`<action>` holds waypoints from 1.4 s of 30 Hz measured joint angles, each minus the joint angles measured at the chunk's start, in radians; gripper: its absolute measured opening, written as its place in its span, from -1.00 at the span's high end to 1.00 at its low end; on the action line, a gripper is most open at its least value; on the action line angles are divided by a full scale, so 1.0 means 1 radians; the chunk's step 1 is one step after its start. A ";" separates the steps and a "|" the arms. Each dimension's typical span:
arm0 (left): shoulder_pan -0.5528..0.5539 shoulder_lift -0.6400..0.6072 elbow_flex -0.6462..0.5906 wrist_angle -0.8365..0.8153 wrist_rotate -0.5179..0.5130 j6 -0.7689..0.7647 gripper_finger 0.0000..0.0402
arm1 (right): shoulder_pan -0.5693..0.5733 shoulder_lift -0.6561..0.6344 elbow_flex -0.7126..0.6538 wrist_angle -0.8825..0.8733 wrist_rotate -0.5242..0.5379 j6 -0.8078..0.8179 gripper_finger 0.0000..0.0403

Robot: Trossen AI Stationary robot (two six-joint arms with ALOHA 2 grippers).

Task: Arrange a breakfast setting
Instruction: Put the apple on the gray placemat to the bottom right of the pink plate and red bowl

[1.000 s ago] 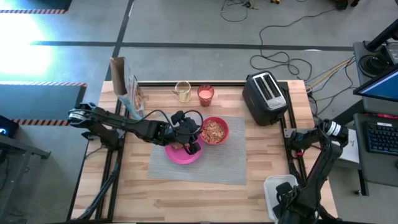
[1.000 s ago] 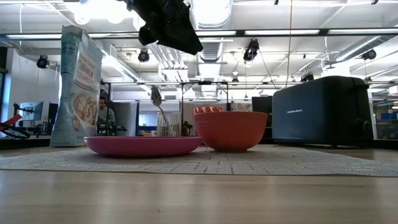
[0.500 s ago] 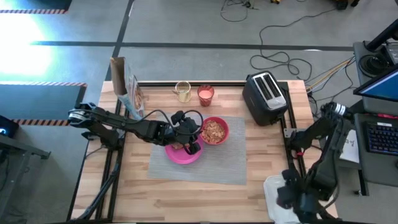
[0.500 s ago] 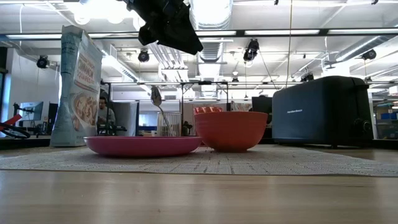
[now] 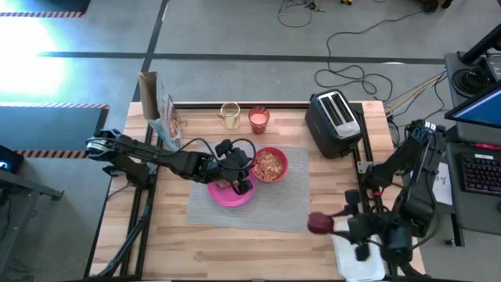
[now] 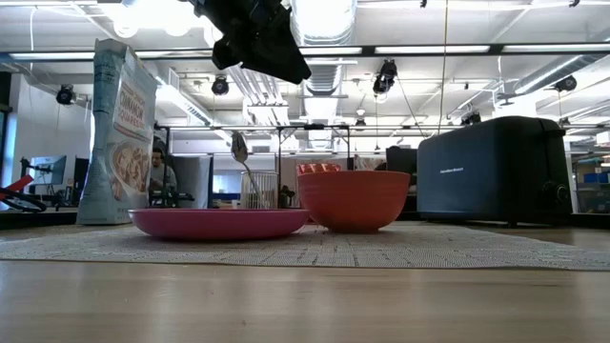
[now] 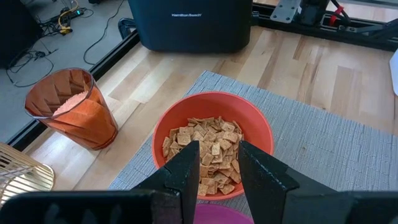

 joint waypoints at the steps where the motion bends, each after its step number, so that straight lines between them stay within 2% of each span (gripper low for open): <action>1: 0.000 0.000 0.000 0.000 0.000 0.000 0.53 | -0.005 0.005 -0.004 0.009 0.052 -0.023 0.15; 5: 0.000 0.000 0.000 0.000 0.000 0.000 0.53 | -0.046 0.036 -0.029 0.013 0.177 -0.014 0.14; 10: 0.000 0.000 0.000 0.000 0.000 -0.012 0.53 | -0.130 0.098 -0.098 0.053 0.183 0.067 0.14; 14: 0.000 0.000 0.000 0.000 0.000 -0.014 0.53 | -0.212 0.146 -0.164 0.168 0.181 0.033 0.14; 17: 0.000 0.000 0.000 0.000 0.000 -0.013 0.53 | -0.289 0.174 -0.219 0.327 0.149 -0.035 0.14; 21: 0.000 0.000 0.000 0.000 0.000 0.001 0.53 | -0.397 0.214 -0.298 0.564 0.050 -0.128 0.14; 25: 0.000 0.000 0.000 0.000 0.000 0.012 0.53 | -0.487 0.242 -0.352 0.692 -0.035 -0.145 0.14; 31: 0.000 0.000 0.000 0.000 0.000 0.041 0.53 | -0.551 0.275 -0.420 0.896 -0.047 -0.158 0.14; 42: 0.000 0.000 -0.001 -0.005 0.000 0.056 0.53 | -0.608 0.412 -0.451 1.031 -0.067 -0.158 0.14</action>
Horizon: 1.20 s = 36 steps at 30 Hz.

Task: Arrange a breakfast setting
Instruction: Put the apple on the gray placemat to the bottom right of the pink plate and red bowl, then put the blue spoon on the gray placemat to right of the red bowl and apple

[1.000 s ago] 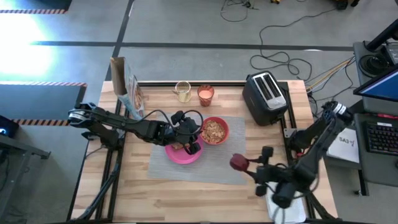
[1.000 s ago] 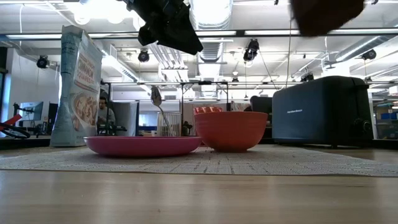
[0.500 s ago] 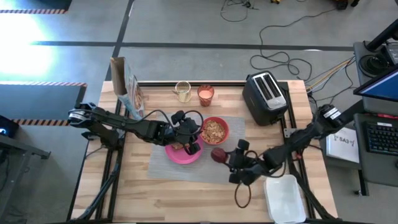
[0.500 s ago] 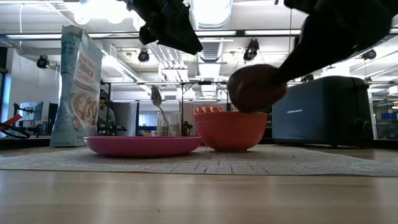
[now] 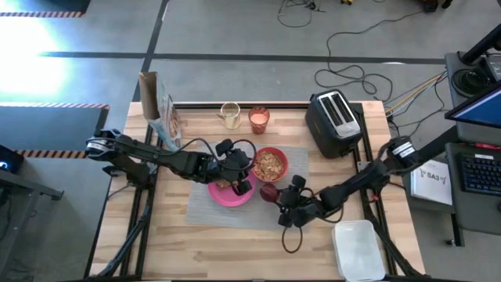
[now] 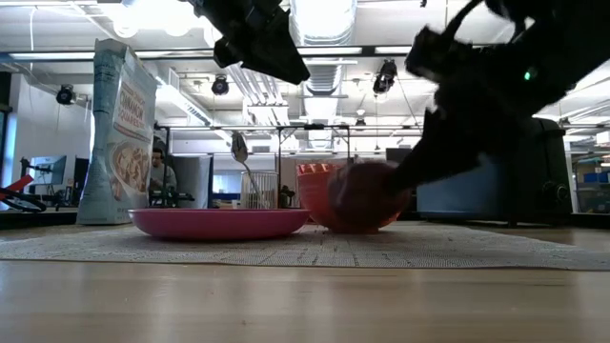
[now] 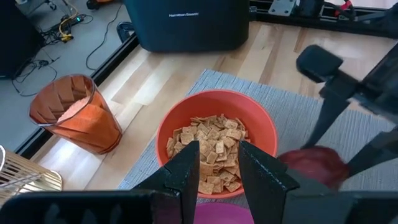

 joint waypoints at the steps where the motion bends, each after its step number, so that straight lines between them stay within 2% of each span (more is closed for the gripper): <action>1: 0.000 0.000 0.000 -0.001 0.000 0.000 0.53 | -0.003 0.013 0.002 0.001 -0.001 0.000 0.14; 9: 0.000 0.000 0.000 -0.003 0.000 0.000 0.53 | -0.009 0.061 0.002 0.045 0.004 0.000 0.10; 14: 0.000 0.000 0.000 -0.003 0.000 0.000 0.53 | -0.023 0.049 0.002 0.045 0.005 0.093 -0.06; 23: 0.000 0.000 0.000 -0.008 0.000 0.000 0.53 | -0.043 0.044 0.002 0.043 0.001 0.103 -0.36; 30: 0.000 0.000 0.000 -0.033 0.000 0.000 0.53 | -0.043 0.003 0.002 0.039 -0.181 0.136 -0.42; 36: 0.000 0.000 0.000 -0.033 0.000 -0.004 0.53 | -0.043 -0.085 0.002 -0.055 -0.184 0.133 -0.43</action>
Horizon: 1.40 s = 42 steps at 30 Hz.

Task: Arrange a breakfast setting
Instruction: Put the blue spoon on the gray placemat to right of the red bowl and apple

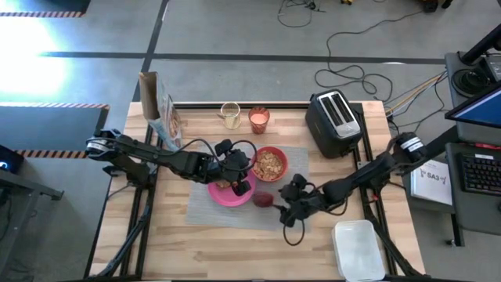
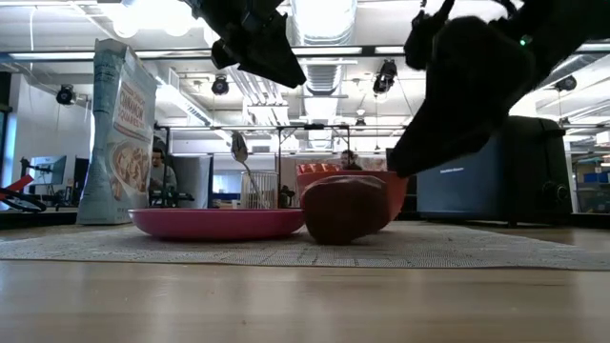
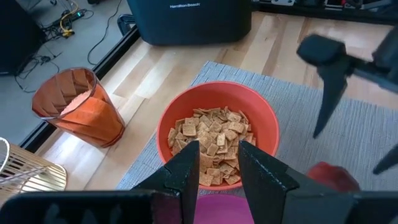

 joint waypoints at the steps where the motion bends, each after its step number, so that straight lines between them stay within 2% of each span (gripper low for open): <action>1: 0.000 0.000 0.000 -0.001 0.000 -0.002 0.53 | 0.000 -0.017 0.000 -0.019 0.005 -0.001 -0.43; 13: 0.000 0.000 0.001 -0.013 -0.012 -0.046 0.53 | 0.000 -0.201 0.000 -0.090 0.009 -0.008 -0.43; 21: 0.003 0.000 0.001 -0.069 -0.244 -0.224 0.53 | -0.002 -0.266 0.000 -0.105 0.120 -0.075 -0.43; 28: 0.054 0.003 0.000 -0.119 -0.370 -0.417 0.53 | -0.010 -0.294 0.000 -0.115 0.139 -0.097 -0.43; 34: 0.169 0.040 -0.001 -0.160 -0.319 -0.477 0.53 | -0.013 -0.315 0.000 -0.114 0.139 -0.137 -0.43; 38: 0.251 0.084 -0.001 -0.155 -0.248 -0.529 0.53 | -0.014 -0.325 0.000 -0.120 0.139 -0.152 -0.43; 42: 0.286 0.114 -0.001 -0.144 -0.235 -0.573 0.53 | -0.014 -0.325 0.000 -0.134 0.138 -0.178 -0.43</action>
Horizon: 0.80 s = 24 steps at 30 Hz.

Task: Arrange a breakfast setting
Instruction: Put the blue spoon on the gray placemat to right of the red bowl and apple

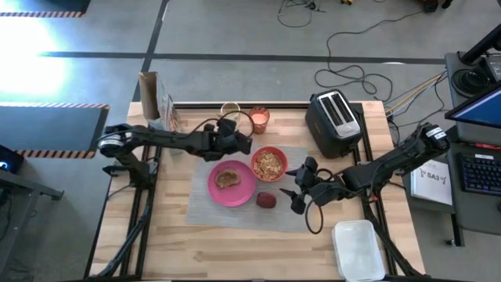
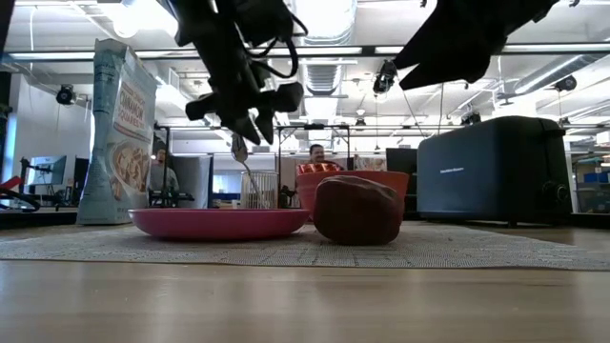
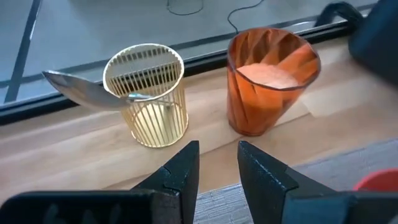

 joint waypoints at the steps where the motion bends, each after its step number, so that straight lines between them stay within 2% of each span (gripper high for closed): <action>1: 0.004 0.003 0.000 0.001 -0.001 -0.012 0.53 | 0.000 0.000 0.000 -0.005 0.000 -0.005 -0.43; 9: 0.021 0.007 0.000 0.004 -0.077 -0.214 0.53 | -0.019 0.000 0.000 -0.005 0.000 -0.057 -0.43; 14: 0.023 0.006 0.000 0.007 -0.074 -0.235 0.53 | -0.047 0.000 0.000 -0.005 0.000 -0.057 -0.43; 18: 0.024 -0.006 0.036 -0.020 -0.011 -0.209 0.53 | -0.065 0.000 0.000 -0.008 0.000 -0.063 -0.43; 20: 0.025 -0.013 0.079 -0.067 0.047 -0.142 0.53 | -0.071 0.000 0.000 -0.018 0.000 -0.072 -0.43; 24: 0.033 -0.014 0.232 -0.312 0.190 0.029 0.53 | -0.082 0.000 0.000 -0.045 0.000 -0.123 -0.43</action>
